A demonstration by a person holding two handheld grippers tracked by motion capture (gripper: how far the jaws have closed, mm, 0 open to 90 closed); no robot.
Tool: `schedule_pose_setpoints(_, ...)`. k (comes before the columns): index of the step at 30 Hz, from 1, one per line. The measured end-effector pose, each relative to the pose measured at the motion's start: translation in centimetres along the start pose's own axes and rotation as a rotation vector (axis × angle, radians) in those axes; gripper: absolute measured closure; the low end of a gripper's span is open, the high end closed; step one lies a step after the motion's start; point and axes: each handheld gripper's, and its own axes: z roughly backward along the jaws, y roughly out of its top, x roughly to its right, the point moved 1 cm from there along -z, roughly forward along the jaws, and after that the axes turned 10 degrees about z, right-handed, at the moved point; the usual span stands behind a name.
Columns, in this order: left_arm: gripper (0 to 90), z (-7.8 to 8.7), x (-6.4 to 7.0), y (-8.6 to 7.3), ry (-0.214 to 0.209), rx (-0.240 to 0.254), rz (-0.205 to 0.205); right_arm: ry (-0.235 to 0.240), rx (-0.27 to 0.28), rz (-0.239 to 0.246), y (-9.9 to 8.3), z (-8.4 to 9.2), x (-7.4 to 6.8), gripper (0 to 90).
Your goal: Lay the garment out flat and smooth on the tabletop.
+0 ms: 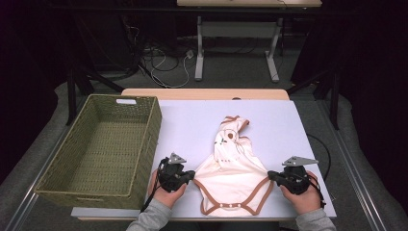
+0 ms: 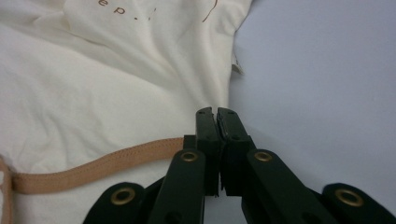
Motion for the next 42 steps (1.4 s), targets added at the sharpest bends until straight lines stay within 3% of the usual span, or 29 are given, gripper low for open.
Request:
schedule_pose_setpoints(8,88.4,1.1,-0.1,0.0,0.012,-0.035,0.032,0.013,0.004,0.017,0.1,0.2,-0.5,88.2)
schedule_pose_setpoints(13,88.2,0.6,-0.5,-0.1,0.015,-0.049,0.037,0.013,-0.001,0.014,0.0,0.3,-0.6,88.2)
schedule_pose_setpoints(14,88.1,0.5,-0.6,-0.2,0.017,-0.055,0.017,0.009,-0.007,0.01,-0.1,0.4,-0.6,88.2)
schedule_pose_setpoints(18,86.7,-0.2,-0.7,-0.3,0.012,-0.046,0.022,0.015,-0.011,0.003,-0.3,0.3,-0.4,88.2)
schedule_pose_setpoints(24,77.8,-0.9,-1.0,-0.1,0.016,-0.039,0.032,0.002,-0.029,0.0,-0.5,0.2,-0.1,88.2)
schedule_pose_setpoints(35,75.8,-1.0,-1.3,0.3,0.027,-0.015,0.035,-0.016,-0.055,-0.009,-0.7,0.5,0.3,88.2)
schedule_pose_setpoints(42,68.4,-1.4,-1.0,1.4,0.019,0.016,0.016,-0.007,-0.034,-0.03,-0.7,1.1,0.6,86.7)
